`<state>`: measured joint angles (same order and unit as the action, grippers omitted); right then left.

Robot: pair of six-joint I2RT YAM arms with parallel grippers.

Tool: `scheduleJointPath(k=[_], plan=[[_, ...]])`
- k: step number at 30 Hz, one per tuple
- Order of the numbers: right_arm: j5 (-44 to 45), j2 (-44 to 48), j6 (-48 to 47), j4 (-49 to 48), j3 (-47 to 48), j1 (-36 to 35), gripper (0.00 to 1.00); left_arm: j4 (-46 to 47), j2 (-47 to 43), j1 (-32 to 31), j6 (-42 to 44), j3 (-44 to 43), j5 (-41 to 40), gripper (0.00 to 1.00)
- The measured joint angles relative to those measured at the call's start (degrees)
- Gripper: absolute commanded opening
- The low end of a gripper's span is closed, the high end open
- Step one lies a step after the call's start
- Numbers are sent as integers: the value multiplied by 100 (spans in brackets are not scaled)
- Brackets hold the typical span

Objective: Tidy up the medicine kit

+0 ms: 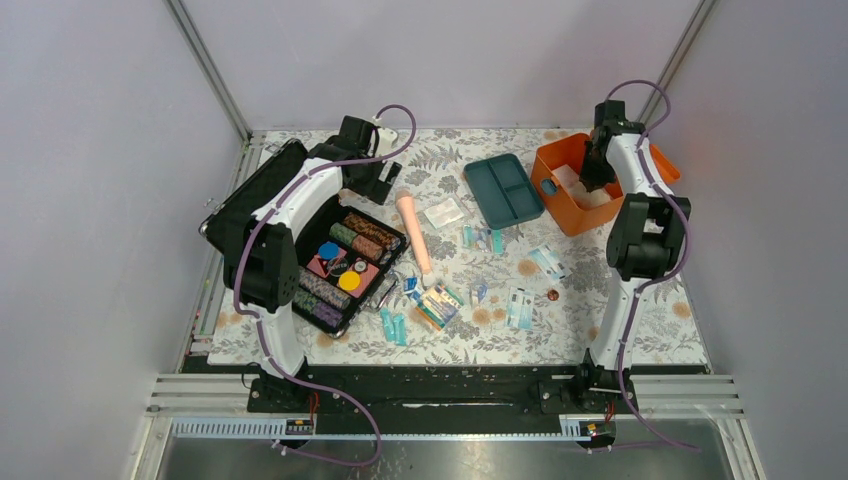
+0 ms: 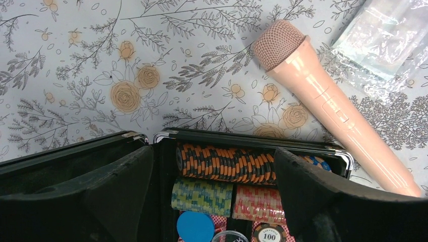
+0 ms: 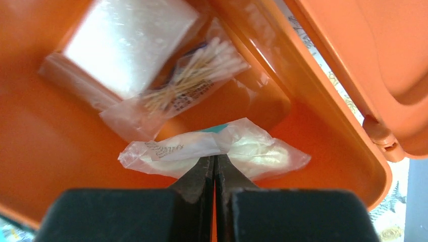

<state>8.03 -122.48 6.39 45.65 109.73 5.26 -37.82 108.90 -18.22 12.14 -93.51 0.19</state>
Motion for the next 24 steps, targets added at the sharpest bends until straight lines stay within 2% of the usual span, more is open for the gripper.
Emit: scheduleJointPath(k=[11,12,15,17,19,21,24], plan=[[765,-289,304,125,-236,0,2,-26,0,0,11,0,-94,88],[796,-328,308,122,-240,0,5,-26,0,0,11,0,-101,88],[837,-437,315,81,-247,0,26,-28,0,0,11,0,-107,88],[881,-516,280,22,-243,0,34,-28,0,0,11,0,-107,88],[885,-601,245,9,-219,0,47,-28,0,0,11,2,-109,88],[837,-645,208,-9,-201,0,54,-28,-2,0,13,2,-109,88],[643,-651,142,-7,-140,0,59,-24,-11,0,11,26,-111,88]])
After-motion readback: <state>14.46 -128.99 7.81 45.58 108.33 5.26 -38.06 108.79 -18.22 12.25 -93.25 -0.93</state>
